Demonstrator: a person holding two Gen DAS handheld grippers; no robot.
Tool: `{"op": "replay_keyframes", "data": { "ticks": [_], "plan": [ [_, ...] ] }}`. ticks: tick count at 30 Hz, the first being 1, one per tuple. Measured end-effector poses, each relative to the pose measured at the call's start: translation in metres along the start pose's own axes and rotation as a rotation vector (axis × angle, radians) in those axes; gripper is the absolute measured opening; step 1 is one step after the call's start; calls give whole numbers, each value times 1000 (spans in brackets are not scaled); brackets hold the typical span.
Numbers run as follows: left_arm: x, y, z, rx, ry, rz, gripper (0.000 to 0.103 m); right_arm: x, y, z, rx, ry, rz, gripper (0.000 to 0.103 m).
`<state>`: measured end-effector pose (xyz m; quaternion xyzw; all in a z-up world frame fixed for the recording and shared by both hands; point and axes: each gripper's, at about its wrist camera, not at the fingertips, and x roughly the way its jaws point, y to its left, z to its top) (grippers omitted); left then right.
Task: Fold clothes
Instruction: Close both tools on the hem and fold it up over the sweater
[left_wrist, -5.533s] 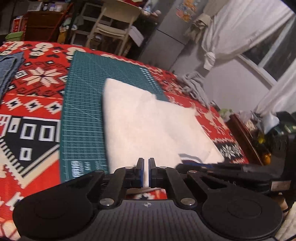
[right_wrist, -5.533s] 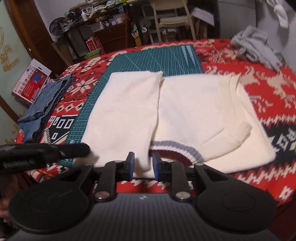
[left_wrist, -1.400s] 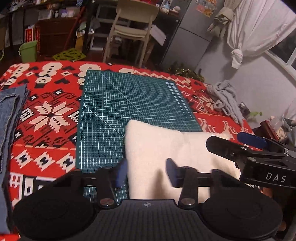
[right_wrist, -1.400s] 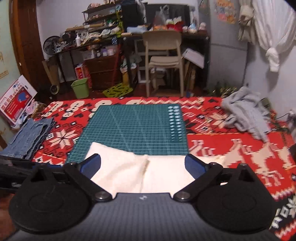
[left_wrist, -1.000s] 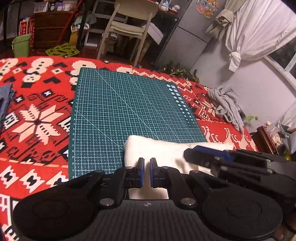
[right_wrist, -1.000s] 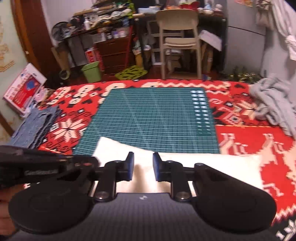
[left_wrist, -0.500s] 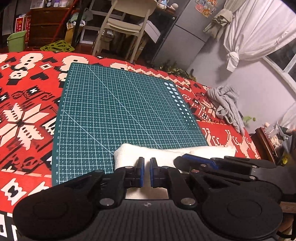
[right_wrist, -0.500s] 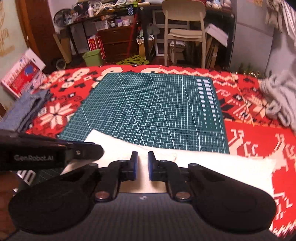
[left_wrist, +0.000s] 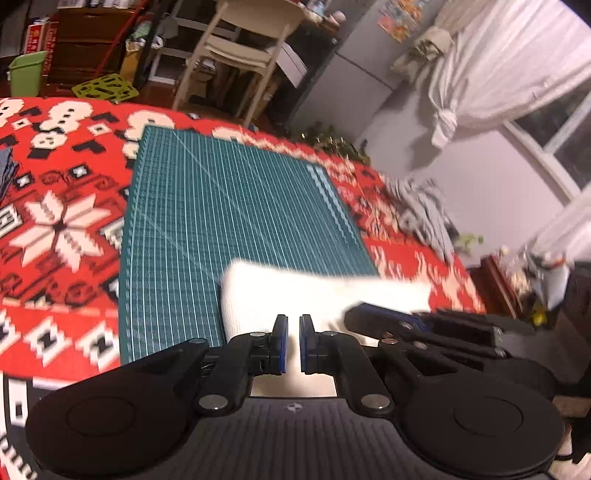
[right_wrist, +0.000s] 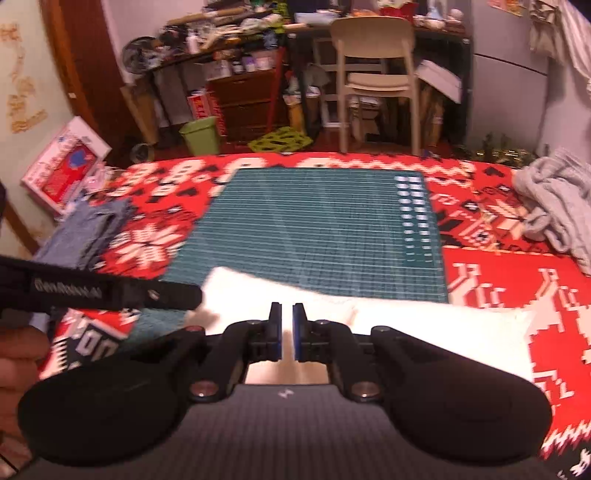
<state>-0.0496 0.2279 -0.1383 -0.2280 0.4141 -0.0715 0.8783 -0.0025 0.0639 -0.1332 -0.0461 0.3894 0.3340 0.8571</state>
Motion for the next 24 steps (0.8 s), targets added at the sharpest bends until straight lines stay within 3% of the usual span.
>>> {"op": "replay_keyframes", "data": {
  "ticks": [5,12,17,19,21,24],
  "plan": [
    [6,-3,-16,7,18,15,6,12,12,-15,-4,60,26,6],
    [7,-19,-28,87,25,74,6,8,2,-33,-37,74,-39,5],
    [1,-17,-31,54,34,67,6,0,-16,-43,-14,85,-61,3],
    [-6,-20,-31,59,26,54,6,-7,-15,-43,-20,81,-73,3],
    [-13,-25,-33,74,14,33,6,-20,-4,-42,-61,42,-83,10],
    [-12,-28,-37,85,34,32,6,-34,12,-40,-74,13,-12,11]
  ]
}}
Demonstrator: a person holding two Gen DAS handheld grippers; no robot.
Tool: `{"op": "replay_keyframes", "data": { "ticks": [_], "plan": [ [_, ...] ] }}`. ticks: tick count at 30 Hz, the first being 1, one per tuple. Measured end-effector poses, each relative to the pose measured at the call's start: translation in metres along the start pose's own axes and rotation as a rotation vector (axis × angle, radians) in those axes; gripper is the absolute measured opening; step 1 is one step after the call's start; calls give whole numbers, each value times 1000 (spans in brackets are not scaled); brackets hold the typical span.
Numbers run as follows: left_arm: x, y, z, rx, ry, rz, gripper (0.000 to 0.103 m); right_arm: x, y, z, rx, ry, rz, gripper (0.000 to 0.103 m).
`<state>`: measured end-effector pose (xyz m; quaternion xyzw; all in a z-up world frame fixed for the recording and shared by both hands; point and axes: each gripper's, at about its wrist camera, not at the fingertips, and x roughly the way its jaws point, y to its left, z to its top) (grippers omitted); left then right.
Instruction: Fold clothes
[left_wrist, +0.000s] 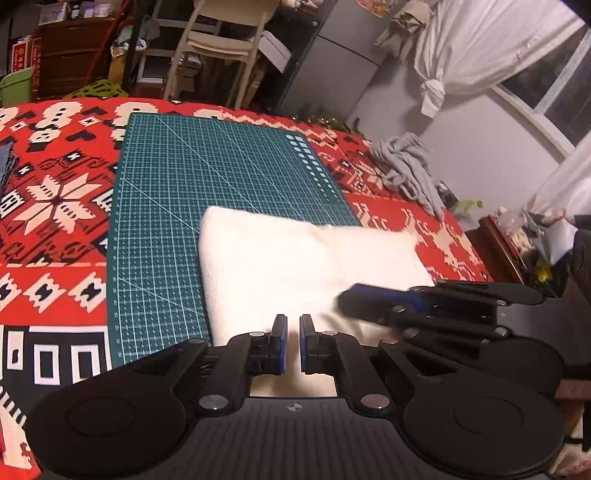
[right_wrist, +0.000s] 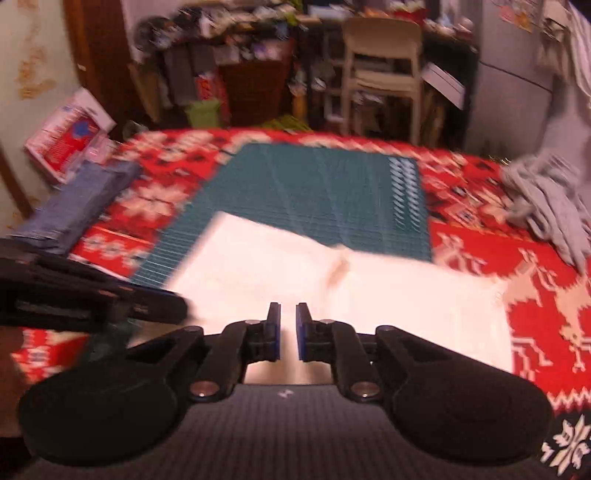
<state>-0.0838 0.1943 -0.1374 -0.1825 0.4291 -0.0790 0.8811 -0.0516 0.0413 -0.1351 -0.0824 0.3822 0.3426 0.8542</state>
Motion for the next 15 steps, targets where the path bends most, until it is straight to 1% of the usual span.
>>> {"op": "replay_keyframes", "data": {
  "ticks": [2,4,8,11,15],
  "plan": [
    [5,0,-4,0,22,14,6,3,10,-2,-7,10,27,11],
    [9,1,-7,2,35,22,5,10,17,-5,-9,28,28,11],
    [13,-3,-11,27,45,37,5,17,11,-16,33,57,39,10],
    [15,-9,-14,38,50,38,5,16,7,-24,8,54,1,10],
    [16,-13,-19,33,49,35,5,11,-4,-30,17,60,-28,10]
  ]
}}
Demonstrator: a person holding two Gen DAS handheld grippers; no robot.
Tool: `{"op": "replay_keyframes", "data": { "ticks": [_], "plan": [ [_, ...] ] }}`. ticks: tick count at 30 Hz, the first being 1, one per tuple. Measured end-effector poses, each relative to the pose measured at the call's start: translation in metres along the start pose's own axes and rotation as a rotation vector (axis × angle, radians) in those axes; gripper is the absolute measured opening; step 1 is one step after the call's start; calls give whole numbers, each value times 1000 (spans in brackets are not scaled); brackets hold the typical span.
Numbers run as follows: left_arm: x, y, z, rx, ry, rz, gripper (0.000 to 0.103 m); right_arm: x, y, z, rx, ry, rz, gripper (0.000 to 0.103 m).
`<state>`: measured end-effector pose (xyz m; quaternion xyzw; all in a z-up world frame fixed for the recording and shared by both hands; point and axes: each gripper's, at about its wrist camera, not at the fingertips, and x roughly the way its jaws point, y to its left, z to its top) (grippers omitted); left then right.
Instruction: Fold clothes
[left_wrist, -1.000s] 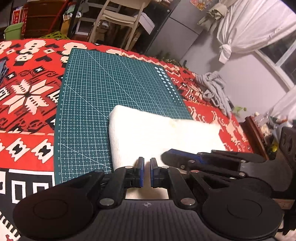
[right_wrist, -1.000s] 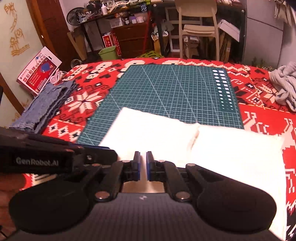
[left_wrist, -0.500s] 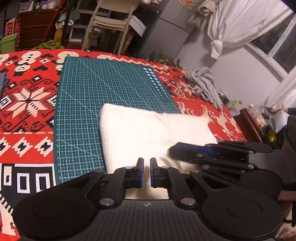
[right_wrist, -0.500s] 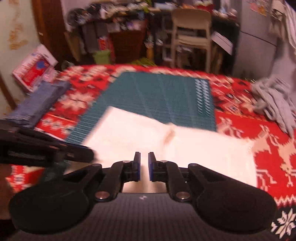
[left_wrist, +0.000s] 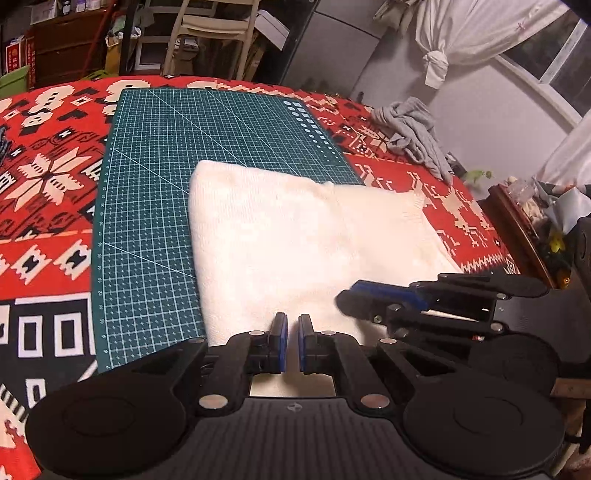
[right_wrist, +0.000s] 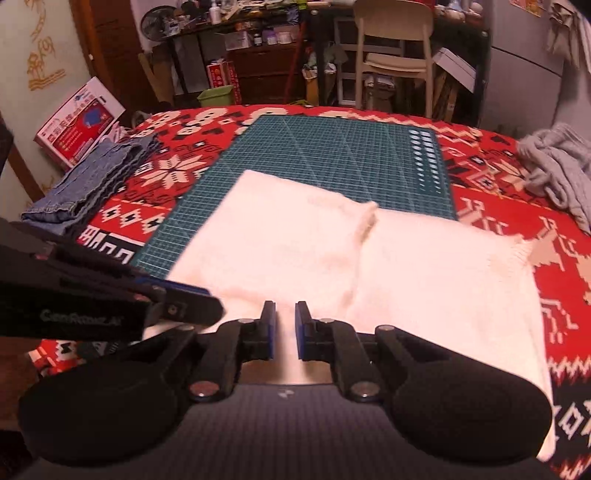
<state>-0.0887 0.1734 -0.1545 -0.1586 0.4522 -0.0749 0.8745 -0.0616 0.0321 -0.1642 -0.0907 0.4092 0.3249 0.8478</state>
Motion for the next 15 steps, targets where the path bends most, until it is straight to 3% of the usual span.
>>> {"op": "replay_keyframes", "data": {
  "ticks": [7,15],
  "plan": [
    [-10,-8,-4,3,6,-17,5,-16,-9,-6,42,-5,0,12],
    [-15,-6,-17,-19,18,-18,5,-31,23,-8,-6,-23,83,0]
  ]
}}
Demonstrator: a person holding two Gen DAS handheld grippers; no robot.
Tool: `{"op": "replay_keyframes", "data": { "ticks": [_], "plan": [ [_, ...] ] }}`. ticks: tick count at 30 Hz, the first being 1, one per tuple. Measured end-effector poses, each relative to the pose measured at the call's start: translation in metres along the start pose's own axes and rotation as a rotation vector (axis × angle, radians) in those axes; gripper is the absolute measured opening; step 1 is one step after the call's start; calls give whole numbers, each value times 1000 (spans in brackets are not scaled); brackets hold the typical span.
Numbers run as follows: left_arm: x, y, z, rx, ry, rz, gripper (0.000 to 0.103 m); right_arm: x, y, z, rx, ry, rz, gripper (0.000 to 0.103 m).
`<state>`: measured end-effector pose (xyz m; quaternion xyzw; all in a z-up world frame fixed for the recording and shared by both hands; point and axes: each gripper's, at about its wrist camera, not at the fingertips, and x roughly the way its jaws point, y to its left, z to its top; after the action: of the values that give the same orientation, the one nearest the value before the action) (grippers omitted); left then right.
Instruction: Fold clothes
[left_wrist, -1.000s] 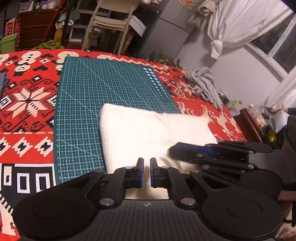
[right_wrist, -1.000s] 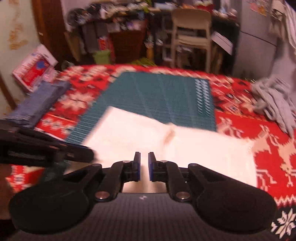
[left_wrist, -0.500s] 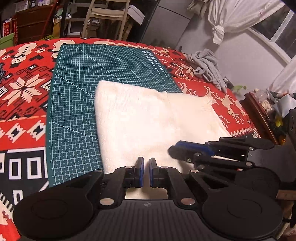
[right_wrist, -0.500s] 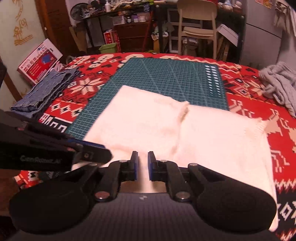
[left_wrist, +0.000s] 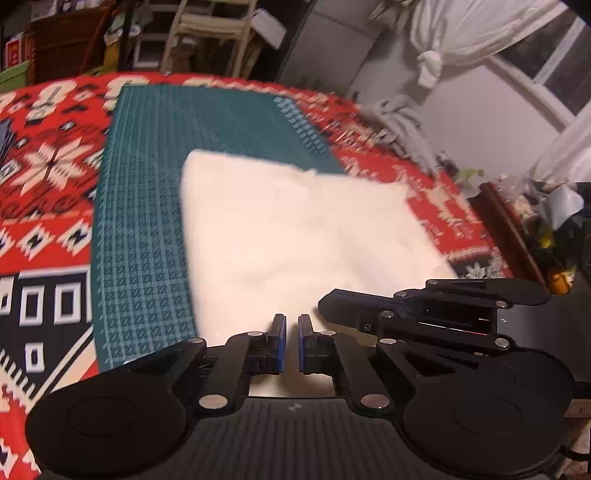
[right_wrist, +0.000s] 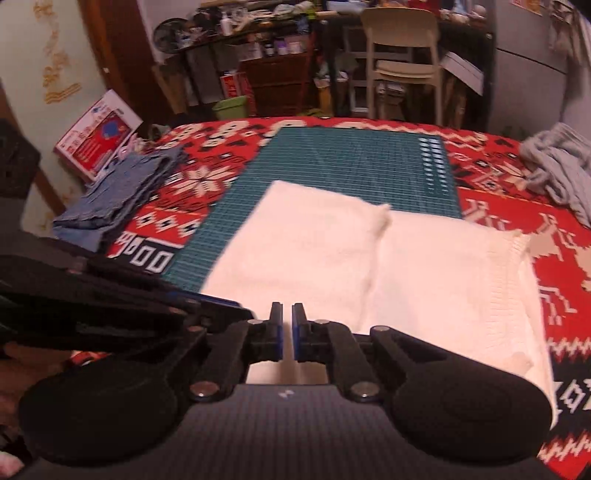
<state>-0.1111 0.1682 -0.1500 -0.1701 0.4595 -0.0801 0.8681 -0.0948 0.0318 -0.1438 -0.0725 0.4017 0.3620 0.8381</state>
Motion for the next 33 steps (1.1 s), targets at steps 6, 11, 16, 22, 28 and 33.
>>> {"op": "replay_keyframes", "data": {
  "ticks": [6,11,16,22,28,33],
  "plan": [
    [3,-1,-6,16,4,11,5,10,0,-9,16,20,2,0],
    [5,1,-8,-11,3,-2,7,7,-10,-20,10,41,-31,0],
    [2,-3,-12,-7,8,-10,7,0,-24,-27,55,41,-25,0],
    [-17,-4,-15,-10,-29,-17,7,-12,-15,-29,28,53,-42,1],
    [-20,13,-16,-58,-43,-14,7,-19,1,-23,8,13,-10,3],
    [-16,19,-28,-66,-24,-13,7,-3,10,-27,-9,48,-11,4]
  ]
}}
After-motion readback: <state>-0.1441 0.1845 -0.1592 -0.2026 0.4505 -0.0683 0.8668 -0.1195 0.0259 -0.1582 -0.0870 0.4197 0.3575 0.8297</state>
